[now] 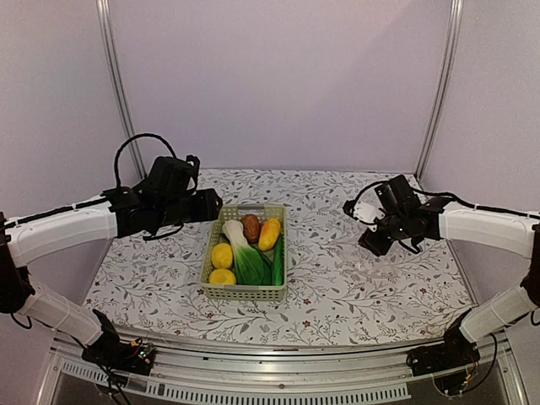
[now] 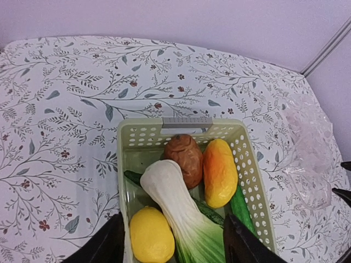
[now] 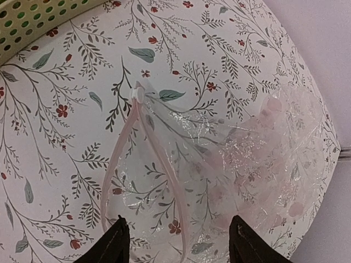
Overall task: Place the food in the zip-top bag and seal the zipper
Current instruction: Adjust the zipper food storage bag at the center of the board, then pick up the zipper food storage bag from the center of the board.
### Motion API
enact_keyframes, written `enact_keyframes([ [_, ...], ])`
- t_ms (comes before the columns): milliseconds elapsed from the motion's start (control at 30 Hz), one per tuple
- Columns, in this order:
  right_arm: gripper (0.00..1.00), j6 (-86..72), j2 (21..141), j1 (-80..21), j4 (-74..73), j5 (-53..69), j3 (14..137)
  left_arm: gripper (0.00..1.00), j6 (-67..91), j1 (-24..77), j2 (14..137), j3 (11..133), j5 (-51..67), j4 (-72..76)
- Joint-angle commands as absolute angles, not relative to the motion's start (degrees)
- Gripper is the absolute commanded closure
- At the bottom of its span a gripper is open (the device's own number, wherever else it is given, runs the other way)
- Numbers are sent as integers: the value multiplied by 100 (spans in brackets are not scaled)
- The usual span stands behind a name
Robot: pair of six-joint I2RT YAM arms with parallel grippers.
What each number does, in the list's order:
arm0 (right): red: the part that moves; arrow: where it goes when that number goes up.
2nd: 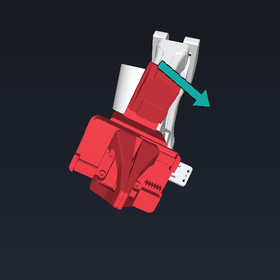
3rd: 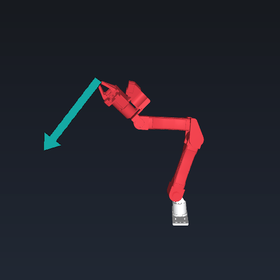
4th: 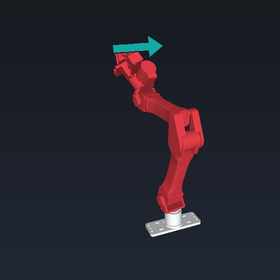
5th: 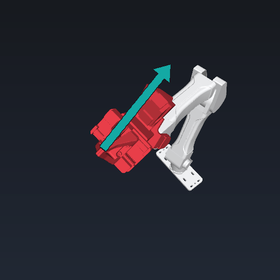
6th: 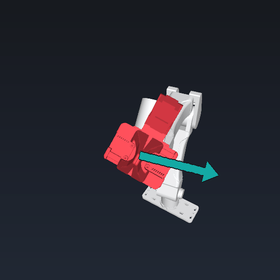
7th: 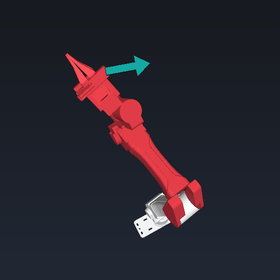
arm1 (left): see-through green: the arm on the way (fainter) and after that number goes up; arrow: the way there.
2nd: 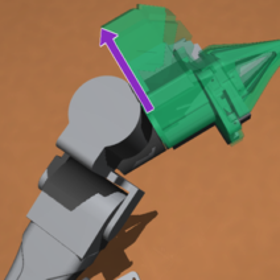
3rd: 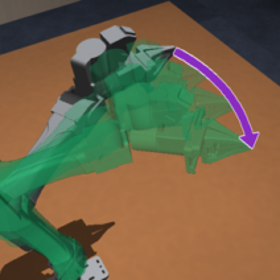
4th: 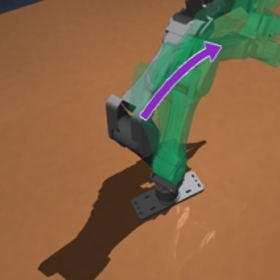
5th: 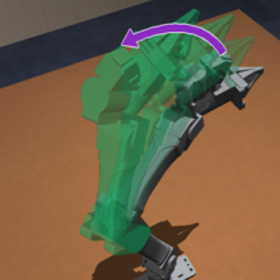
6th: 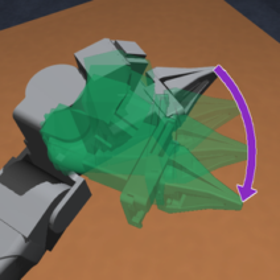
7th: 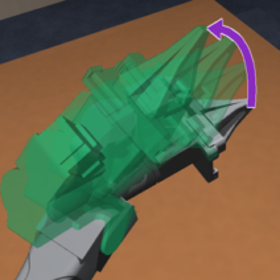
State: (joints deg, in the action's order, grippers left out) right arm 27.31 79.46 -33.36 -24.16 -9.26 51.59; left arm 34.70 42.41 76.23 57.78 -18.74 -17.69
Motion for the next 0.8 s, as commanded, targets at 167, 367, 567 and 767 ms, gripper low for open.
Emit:
enact_keyframes([
  [167,46,2398,8665,-3327,-2272,-1418,5056,41,3455,4659,7708,5755,-1879,-1277],
  [367,49,2307,8912,-3063,-2232,-1733,5011,41,3414,4932,7834,5849,-1733,-1013],
  [567,80,2304,9134,-2711,-2174,-1571,5033,38,3462,5367,8261,6172,-1687,-665],
  [767,100,2310,8839,-2657,-2300,-1273,5529,35,4124,5671,8987,6386,-1592,469],
])
